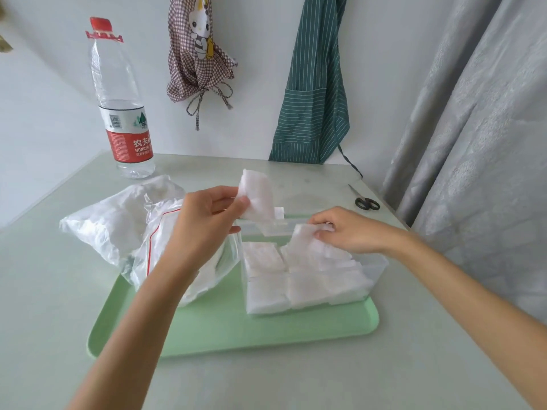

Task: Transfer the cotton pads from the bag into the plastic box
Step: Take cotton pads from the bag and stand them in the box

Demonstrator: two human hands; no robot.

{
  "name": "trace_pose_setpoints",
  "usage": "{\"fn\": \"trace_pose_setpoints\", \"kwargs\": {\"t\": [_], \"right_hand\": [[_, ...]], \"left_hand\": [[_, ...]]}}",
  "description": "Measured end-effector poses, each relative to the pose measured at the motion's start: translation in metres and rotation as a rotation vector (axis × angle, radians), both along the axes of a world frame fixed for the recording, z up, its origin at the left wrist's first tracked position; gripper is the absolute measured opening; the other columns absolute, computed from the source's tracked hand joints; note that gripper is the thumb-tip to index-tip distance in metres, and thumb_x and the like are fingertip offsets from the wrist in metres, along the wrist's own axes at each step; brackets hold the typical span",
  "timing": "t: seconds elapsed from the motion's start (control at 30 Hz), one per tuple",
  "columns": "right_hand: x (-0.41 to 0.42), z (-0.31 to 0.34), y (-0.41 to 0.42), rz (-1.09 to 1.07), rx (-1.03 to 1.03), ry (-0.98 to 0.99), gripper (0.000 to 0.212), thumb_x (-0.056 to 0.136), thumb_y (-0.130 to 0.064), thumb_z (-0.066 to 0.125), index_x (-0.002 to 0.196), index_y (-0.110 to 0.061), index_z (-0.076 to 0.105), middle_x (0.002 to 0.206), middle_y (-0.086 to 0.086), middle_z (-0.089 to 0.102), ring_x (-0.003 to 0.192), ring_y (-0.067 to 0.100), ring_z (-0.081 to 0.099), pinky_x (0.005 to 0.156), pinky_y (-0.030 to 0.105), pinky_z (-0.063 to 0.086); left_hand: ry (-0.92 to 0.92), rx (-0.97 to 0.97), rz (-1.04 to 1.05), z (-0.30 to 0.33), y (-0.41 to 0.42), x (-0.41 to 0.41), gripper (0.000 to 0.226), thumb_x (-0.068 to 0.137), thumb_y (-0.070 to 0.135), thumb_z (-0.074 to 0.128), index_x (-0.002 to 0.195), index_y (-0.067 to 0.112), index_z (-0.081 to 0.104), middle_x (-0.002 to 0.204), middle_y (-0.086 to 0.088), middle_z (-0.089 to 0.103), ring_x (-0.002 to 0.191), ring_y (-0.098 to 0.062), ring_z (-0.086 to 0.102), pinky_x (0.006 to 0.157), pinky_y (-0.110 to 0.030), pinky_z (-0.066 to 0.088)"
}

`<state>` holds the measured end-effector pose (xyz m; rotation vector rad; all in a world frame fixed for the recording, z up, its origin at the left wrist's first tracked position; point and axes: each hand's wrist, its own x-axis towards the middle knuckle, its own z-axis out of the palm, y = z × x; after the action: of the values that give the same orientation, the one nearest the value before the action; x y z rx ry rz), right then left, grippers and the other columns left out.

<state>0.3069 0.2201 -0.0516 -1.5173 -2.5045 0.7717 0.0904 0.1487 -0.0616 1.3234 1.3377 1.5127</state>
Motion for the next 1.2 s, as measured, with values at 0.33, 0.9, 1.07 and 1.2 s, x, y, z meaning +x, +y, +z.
{"fn": "trace_pose_setpoints", "kwargs": {"t": [0.33, 0.9, 1.07, 1.2], "right_hand": [[-0.019, -0.022, -0.003, -0.001, 0.314, -0.2, 0.016, 0.078, -0.027, 0.07, 0.094, -0.03, 0.067, 0.087, -0.012, 0.066, 0.079, 0.01, 0.057, 0.069, 0.027, 0.042], [-0.021, -0.015, 0.001, 0.142, 0.124, -0.283, 0.027, 0.077, -0.03, 0.074, 0.103, -0.035, 0.072, 0.086, -0.018, 0.067, 0.075, 0.002, 0.063, 0.078, 0.027, 0.052], [-0.016, 0.014, -0.007, -0.153, 0.166, 0.314, 0.019, 0.09, -0.011, 0.06, 0.102, -0.019, 0.072, 0.081, -0.006, 0.071, 0.071, 0.01, 0.069, 0.061, 0.013, 0.05], [-0.026, 0.03, -0.031, -0.221, -0.478, 0.844, 0.05, 0.077, -0.045, 0.062, 0.115, -0.011, 0.064, 0.105, 0.004, 0.071, 0.095, 0.015, 0.068, 0.086, 0.029, 0.055]], "left_hand": [[-0.064, -0.014, -0.014, 0.003, 0.0, -0.014, 0.011, 0.09, 0.016, 0.061, 0.089, 0.024, 0.067, 0.079, 0.009, 0.074, 0.075, -0.001, 0.069, 0.067, -0.018, 0.057], [-0.178, -0.126, -0.115, 0.0, 0.0, -0.008, 0.012, 0.092, 0.01, 0.057, 0.099, 0.014, 0.066, 0.081, 0.0, 0.072, 0.069, -0.002, 0.067, 0.069, -0.021, 0.058], [-0.215, -0.159, -0.212, 0.002, -0.003, -0.008, 0.015, 0.092, 0.011, 0.057, 0.104, 0.014, 0.066, 0.081, 0.002, 0.072, 0.071, -0.005, 0.067, 0.074, -0.024, 0.058], [-0.203, -0.181, -0.259, 0.005, -0.003, 0.003, 0.012, 0.092, 0.01, 0.057, 0.099, 0.012, 0.067, 0.077, 0.004, 0.069, 0.069, -0.004, 0.064, 0.075, -0.026, 0.059]]}}
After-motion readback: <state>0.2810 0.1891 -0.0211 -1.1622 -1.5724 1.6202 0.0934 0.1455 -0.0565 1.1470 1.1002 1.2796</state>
